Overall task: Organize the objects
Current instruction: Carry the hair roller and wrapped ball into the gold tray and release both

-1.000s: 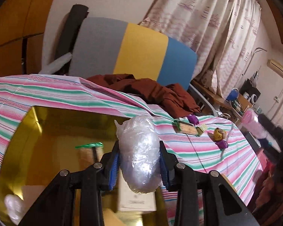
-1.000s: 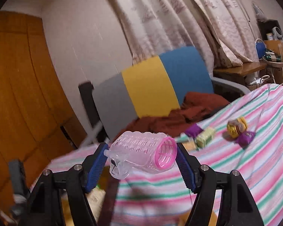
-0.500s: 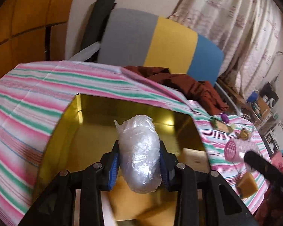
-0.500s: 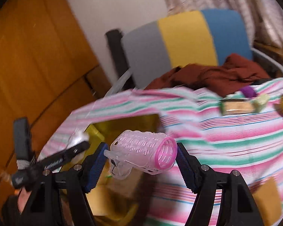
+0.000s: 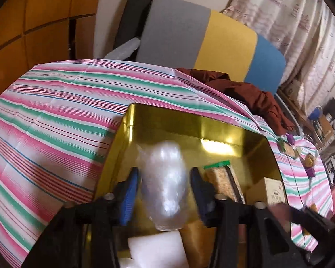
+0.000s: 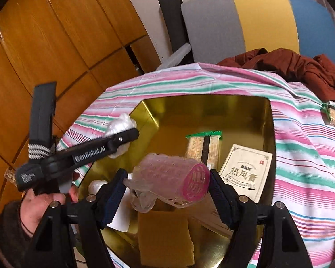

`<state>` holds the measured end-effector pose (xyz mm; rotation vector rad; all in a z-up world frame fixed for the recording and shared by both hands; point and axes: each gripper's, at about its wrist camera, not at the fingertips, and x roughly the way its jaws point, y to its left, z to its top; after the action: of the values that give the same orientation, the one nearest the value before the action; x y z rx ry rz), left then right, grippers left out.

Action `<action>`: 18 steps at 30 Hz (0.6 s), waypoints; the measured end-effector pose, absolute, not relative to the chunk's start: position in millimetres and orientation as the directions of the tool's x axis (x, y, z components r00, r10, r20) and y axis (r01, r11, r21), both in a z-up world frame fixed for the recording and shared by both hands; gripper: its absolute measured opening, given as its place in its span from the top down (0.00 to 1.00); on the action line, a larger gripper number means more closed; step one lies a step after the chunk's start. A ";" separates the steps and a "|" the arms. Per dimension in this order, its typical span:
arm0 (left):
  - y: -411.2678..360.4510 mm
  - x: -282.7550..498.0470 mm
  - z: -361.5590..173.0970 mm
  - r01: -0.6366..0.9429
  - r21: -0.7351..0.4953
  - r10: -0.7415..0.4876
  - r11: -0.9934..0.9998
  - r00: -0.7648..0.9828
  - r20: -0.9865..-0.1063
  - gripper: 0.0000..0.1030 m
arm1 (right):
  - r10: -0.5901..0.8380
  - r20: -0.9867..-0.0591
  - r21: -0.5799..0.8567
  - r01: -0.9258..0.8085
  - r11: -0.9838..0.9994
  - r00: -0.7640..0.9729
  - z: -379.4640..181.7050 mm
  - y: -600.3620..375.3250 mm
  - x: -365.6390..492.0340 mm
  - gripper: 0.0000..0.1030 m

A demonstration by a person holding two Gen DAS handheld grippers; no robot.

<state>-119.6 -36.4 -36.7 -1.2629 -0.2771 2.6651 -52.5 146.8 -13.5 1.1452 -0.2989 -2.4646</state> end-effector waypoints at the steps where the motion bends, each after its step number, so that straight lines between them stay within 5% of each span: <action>1: -38.0 -119.5 -35.1 -0.077 -0.246 0.239 -0.966 -0.627 -0.742 0.48 | -0.442 -0.684 0.356 0.263 -0.897 -0.580 -13.9 146.6 -52.5 0.17; 18: -50.7 -93.4 -13.3 0.005 -0.300 0.209 -0.954 -0.706 -0.676 0.41 | -0.417 -0.648 0.391 0.191 -0.900 -0.637 -7.9 173.9 -38.5 0.12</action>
<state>-93.4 -50.7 -13.3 -1.1503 -0.4285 2.7705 -38.5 173.9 -7.9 1.1096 -0.4110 -2.5371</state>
